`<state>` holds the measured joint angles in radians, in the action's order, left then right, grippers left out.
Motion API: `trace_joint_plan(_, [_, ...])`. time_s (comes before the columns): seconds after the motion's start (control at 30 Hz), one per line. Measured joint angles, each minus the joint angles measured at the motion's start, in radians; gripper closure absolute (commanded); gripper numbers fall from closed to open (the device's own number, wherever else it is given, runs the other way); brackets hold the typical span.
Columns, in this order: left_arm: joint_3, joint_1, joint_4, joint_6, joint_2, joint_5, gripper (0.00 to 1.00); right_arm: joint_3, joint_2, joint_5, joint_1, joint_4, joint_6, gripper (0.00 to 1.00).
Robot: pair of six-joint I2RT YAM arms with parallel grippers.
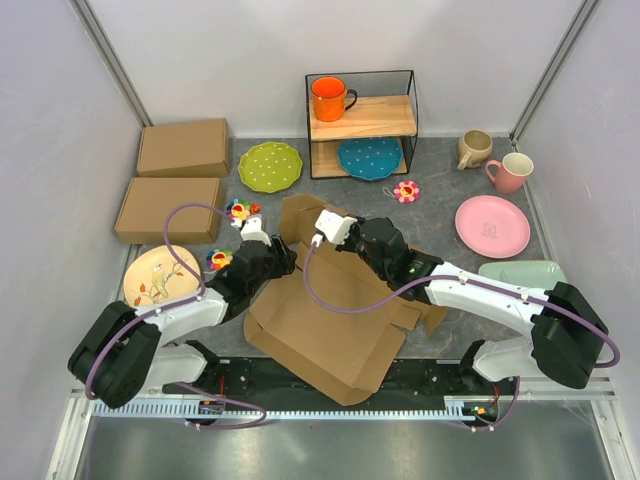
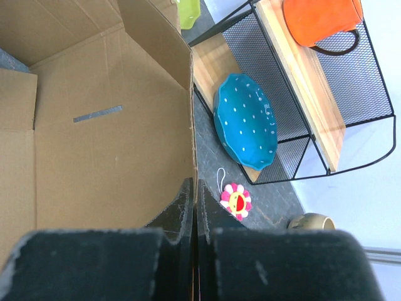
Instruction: Fold the paper box
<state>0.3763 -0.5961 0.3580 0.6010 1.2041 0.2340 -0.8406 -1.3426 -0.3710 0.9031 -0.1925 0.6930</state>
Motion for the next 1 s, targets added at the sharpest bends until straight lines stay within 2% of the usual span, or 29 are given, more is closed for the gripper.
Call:
trace_joint_plan(0.2, [0.023,0.000,0.018,0.022,0.085,-0.025,0.41,0.000,0.002,0.000,0.003,0.000,-0.002,1.00])
trace_joint_plan(0.33, [0.023,0.000,0.085,0.022,0.130,-0.071,0.44,0.000,0.002,0.000,0.003,0.000,-0.005,1.00])
trace_joint_plan(0.47, [0.023,0.000,0.142,0.020,0.171,-0.099,0.59,0.000,0.002,0.000,0.005,0.000,-0.009,1.00])
trace_joint_plan(0.6, [0.004,-0.011,0.207,0.006,0.181,-0.102,0.68,0.000,0.002,0.000,0.007,0.000,-0.009,1.00])
trace_joint_plan(0.83, [-0.018,-0.117,0.335,-0.150,0.204,-0.090,0.69,0.000,0.002,0.001,0.011,0.000,-0.009,1.00])
trace_joint_plan(1.0, [-0.044,-0.254,0.416,-0.311,0.267,-0.031,0.68,0.000,0.002,0.005,0.012,0.005,-0.012,1.00])
